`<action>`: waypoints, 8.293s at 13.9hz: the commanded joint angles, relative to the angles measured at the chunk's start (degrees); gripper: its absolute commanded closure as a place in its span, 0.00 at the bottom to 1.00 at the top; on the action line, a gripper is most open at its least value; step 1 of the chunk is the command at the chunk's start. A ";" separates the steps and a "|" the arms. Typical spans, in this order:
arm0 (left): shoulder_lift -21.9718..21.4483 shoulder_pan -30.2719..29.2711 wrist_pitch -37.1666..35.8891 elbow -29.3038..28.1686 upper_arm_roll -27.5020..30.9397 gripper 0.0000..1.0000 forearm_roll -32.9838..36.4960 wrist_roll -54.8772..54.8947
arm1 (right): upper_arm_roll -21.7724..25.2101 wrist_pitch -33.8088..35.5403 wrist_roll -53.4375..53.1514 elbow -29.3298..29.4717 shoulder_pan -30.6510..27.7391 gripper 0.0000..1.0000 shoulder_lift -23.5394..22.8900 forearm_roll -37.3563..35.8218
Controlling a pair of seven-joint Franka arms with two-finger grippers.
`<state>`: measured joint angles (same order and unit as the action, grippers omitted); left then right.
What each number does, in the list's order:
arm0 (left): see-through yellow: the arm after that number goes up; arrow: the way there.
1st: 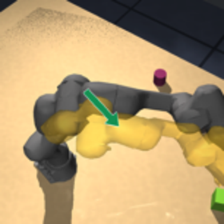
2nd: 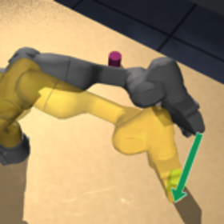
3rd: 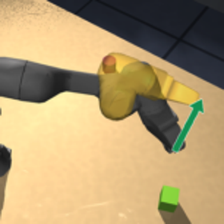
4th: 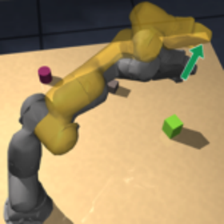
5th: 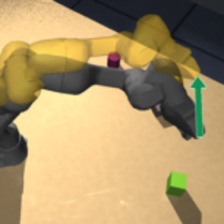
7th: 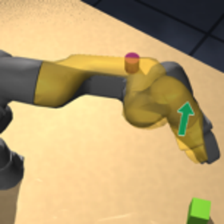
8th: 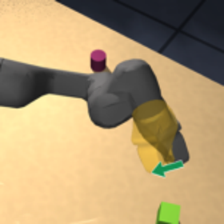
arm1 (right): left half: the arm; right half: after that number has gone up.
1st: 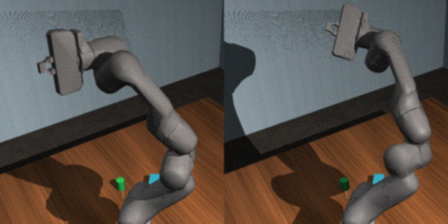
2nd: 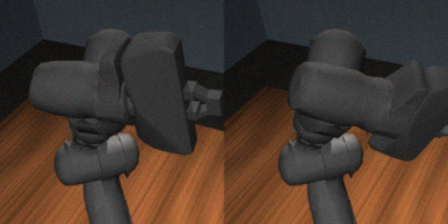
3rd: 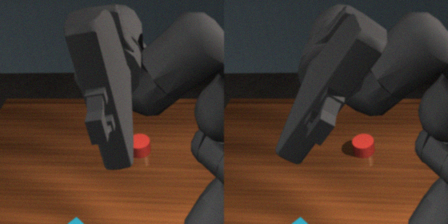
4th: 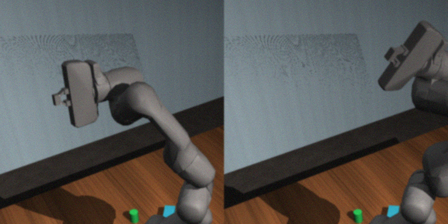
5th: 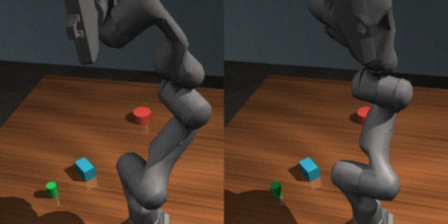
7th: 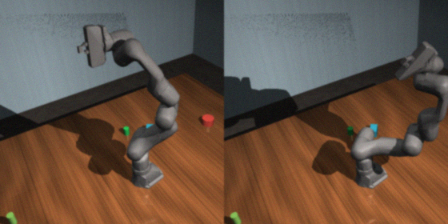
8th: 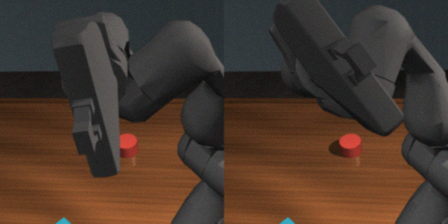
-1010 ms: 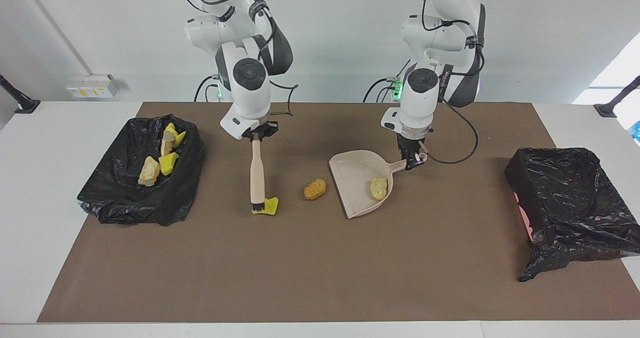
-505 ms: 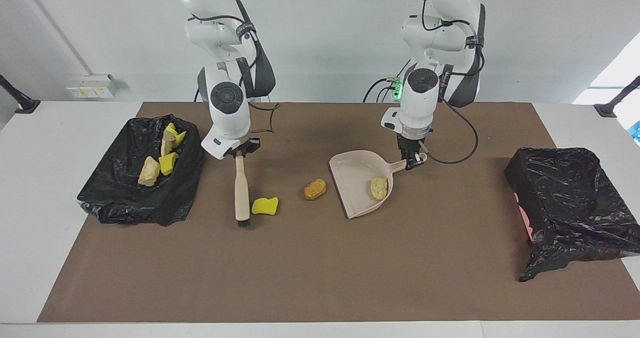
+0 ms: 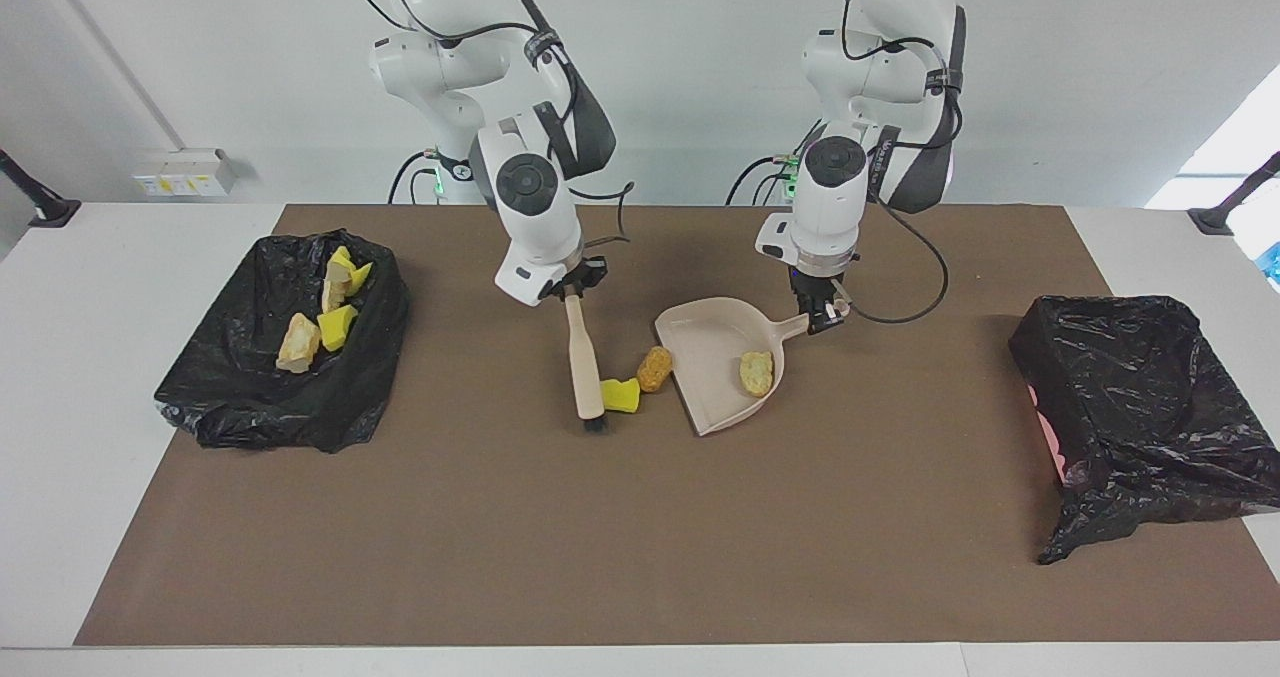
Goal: Sweep and dump trash in bin
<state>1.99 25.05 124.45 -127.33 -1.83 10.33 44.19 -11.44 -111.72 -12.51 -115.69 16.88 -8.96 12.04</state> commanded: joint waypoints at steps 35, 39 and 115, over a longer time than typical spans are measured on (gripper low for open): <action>12.07 -25.56 -18.54 34.78 0.25 1.00 -6.11 34.79 | 1.51 -2.61 -36.27 -2.70 30.04 1.00 4.14 1.49; 12.77 -32.60 -19.51 37.68 0.51 1.00 -5.67 43.94 | 1.51 -7.18 -39.43 -3.92 32.42 1.00 1.76 1.49; 19.02 8.35 -10.45 28.19 0.16 1.00 -15.52 -75.30 | 3.09 20.49 -4.37 21.47 -22.06 0.00 11.25 -12.31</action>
<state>20.75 32.00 114.02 -99.20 -2.92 -5.22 -29.03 -7.80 -90.00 -18.63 -92.87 -4.13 1.29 -1.56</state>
